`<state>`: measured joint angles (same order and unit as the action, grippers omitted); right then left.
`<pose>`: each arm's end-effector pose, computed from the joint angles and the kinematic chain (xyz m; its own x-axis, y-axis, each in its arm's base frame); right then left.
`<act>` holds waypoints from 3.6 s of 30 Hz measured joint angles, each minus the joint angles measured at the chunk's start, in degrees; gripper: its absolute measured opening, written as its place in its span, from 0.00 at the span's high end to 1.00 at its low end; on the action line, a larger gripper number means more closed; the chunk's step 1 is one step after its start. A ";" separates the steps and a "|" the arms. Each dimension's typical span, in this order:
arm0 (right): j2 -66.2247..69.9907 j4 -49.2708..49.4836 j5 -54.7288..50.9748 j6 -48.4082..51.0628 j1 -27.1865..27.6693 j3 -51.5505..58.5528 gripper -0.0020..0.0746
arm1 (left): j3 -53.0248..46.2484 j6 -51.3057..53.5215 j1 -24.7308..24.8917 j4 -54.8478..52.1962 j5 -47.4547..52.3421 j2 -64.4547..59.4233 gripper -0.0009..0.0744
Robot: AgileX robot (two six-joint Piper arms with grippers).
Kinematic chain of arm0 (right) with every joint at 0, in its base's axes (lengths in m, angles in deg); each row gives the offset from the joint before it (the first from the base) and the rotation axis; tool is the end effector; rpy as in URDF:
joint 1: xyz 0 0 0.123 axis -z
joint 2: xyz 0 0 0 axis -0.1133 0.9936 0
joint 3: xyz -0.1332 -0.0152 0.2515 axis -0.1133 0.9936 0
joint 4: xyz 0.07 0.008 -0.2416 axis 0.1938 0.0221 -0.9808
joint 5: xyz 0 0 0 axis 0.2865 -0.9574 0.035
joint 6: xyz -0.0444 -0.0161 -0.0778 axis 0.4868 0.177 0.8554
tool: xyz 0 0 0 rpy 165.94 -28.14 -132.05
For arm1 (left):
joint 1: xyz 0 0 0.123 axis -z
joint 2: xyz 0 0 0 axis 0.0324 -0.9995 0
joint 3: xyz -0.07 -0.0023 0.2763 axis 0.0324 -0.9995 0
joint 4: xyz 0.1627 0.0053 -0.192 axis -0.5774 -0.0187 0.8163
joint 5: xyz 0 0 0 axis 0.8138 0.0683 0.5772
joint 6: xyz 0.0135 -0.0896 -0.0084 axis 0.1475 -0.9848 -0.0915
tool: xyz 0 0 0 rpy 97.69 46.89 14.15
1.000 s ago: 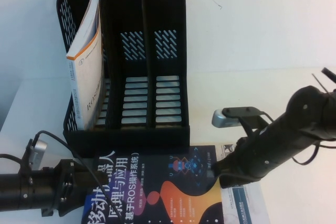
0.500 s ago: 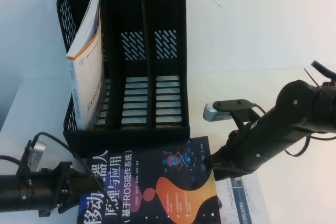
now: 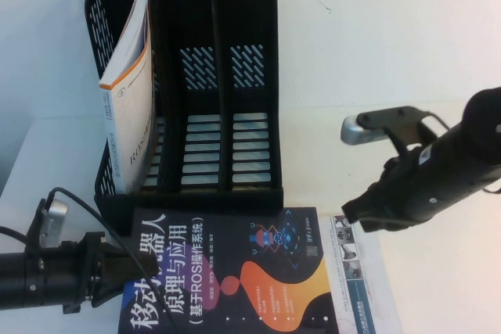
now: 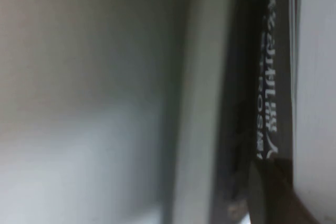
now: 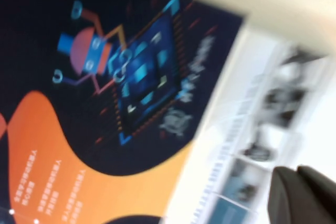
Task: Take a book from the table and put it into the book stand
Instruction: Push book with right arm, then pick up the book with your left arm, then place the book on the book shelf
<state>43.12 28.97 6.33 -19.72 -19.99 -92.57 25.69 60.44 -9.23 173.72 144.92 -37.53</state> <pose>0.2993 0.1683 0.2145 -0.8567 -0.2993 -0.4200 -0.4155 0.8830 0.2182 0.2550 -0.0325 0.1235 -0.9529 -0.2965 -0.0643 -0.0758 0.4379 -0.8958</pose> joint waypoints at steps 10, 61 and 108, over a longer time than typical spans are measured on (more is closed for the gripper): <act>-12.54 -3.46 -4.80 -1.45 3.29 0.00 0.97 | 0.00 -5.18 0.11 -3.34 0.40 13.76 0.84; -15.14 -4.86 -8.32 -0.43 3.29 0.00 0.97 | 76.36 -59.43 9.06 -52.15 4.94 9.95 0.84; -15.14 -4.99 -7.95 -0.43 3.29 0.00 0.97 | 87.94 -71.47 21.83 -70.91 1.61 6.81 0.84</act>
<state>27.98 23.98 -1.62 -20.15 -16.70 -92.57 113.62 -11.03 12.60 102.81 146.53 -30.72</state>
